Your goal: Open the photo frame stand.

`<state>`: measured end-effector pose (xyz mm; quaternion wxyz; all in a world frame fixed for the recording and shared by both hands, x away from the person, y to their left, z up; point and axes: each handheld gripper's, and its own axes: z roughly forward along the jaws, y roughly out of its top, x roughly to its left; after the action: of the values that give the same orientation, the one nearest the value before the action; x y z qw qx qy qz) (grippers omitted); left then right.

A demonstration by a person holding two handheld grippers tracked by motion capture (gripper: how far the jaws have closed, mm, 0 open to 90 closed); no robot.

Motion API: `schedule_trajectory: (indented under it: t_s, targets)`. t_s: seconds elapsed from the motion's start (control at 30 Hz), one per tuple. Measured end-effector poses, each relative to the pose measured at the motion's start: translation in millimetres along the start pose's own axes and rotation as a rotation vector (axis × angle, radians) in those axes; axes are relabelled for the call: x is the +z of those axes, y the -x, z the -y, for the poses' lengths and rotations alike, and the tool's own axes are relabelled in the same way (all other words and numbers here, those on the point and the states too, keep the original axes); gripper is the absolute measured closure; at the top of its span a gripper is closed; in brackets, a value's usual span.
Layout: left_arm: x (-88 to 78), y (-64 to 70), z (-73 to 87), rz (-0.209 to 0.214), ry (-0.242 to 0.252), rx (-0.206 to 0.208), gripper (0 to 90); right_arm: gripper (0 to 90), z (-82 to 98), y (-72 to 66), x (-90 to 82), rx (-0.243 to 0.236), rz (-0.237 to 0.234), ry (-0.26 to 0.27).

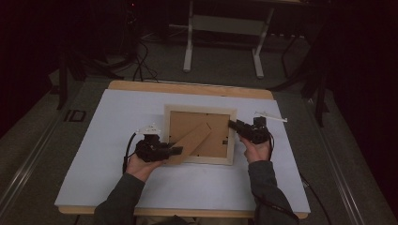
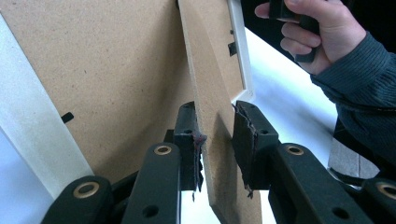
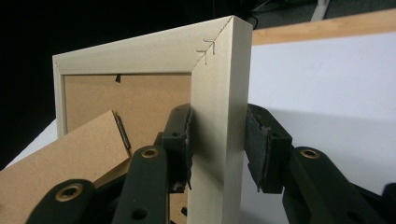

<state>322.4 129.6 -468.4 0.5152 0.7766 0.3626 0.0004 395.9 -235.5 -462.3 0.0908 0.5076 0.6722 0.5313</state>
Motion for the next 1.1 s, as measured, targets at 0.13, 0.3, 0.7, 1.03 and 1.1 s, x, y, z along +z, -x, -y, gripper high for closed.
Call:
schedule_trajectory:
  t_s: [0.13, 0.3, 0.7, 1.03, 1.1]
  targets:
    - [0.5, -0.4, -0.9, -0.003, 0.007, 0.003, 73.3, 63.0, -3.4, -0.8, 0.5, -0.016, 0.003, 0.011]
    - [1.4, -0.9, -3.0, -0.011, 0.013, 0.012, 73.3, 63.0, -6.9, -1.1, 1.6, -0.03, 0.005, 0.019]
    - [4.9, -2.7, -4.2, -0.033, 0.019, 0.028, 73.3, 63.1, -12.6, 2.4, 5.6, -0.071, -0.012, 0.042]
    - [7.2, -6.0, -4.2, -0.047, 0.025, 0.033, 73.9, 63.0, -21.3, 1.7, 10.0, -0.138, -0.031, 0.072]
    - [7.8, -5.6, -3.5, -0.046, 0.02, 0.039, 74.1, 63.0, -20.7, 2.0, 9.7, -0.147, -0.034, 0.079]
